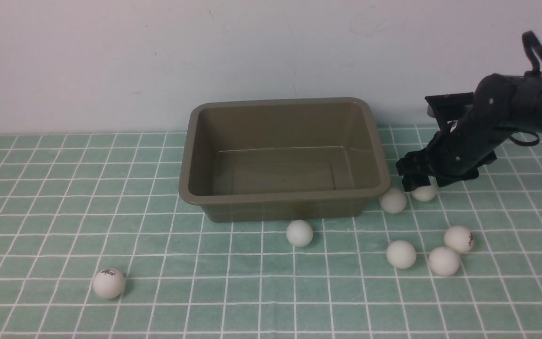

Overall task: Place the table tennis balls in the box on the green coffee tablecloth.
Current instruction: 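Reach for and grasp a ping pong ball on the table, then release the ping pong ball into the bin and lift the gripper away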

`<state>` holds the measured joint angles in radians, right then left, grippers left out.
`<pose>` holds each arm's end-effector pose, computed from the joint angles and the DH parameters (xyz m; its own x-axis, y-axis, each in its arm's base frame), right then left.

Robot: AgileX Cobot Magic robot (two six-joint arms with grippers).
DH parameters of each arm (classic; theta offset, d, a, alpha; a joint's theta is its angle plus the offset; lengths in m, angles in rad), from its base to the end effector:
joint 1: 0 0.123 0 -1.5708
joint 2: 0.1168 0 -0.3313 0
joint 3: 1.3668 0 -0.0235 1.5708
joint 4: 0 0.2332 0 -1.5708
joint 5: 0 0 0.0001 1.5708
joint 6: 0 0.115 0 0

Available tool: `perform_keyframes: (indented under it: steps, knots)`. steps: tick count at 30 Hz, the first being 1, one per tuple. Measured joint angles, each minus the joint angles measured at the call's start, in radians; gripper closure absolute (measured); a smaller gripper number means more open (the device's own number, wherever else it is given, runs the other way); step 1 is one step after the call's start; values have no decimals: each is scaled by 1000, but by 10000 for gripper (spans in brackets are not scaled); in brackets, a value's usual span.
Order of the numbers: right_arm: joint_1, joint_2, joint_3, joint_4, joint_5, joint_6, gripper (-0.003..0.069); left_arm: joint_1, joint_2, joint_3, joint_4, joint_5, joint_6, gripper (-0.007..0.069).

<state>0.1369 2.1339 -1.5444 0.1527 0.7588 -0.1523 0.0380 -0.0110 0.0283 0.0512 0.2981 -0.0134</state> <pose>0.4535 0.0746 0.1802 -0.9340 -0.1699 -0.3141 -0.2064 0.9746 0.0867 0.0135 0.0022 0.1716 -0.2274 0.0269 -0.9734 -0.0446 0.9983 0.0380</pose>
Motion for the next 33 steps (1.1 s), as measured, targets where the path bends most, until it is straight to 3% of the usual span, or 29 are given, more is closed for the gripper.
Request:
perform_keyframes:
  steps: [4,18,22,29,33]
  knots:
    - [0,10,-43,0,45,0,340,0,0,0,0,0,0,629]
    - [-1,17,-243,-19,262,-12,340,0,0,0,0,0,0,629]
    - [11,17,-360,30,350,-27,340,0,0,0,0,0,0,629]
    - [123,17,-453,178,367,-101,340,0,0,0,0,0,0,629]
    - [201,34,-454,185,329,-107,340,0,0,0,0,0,0,629]
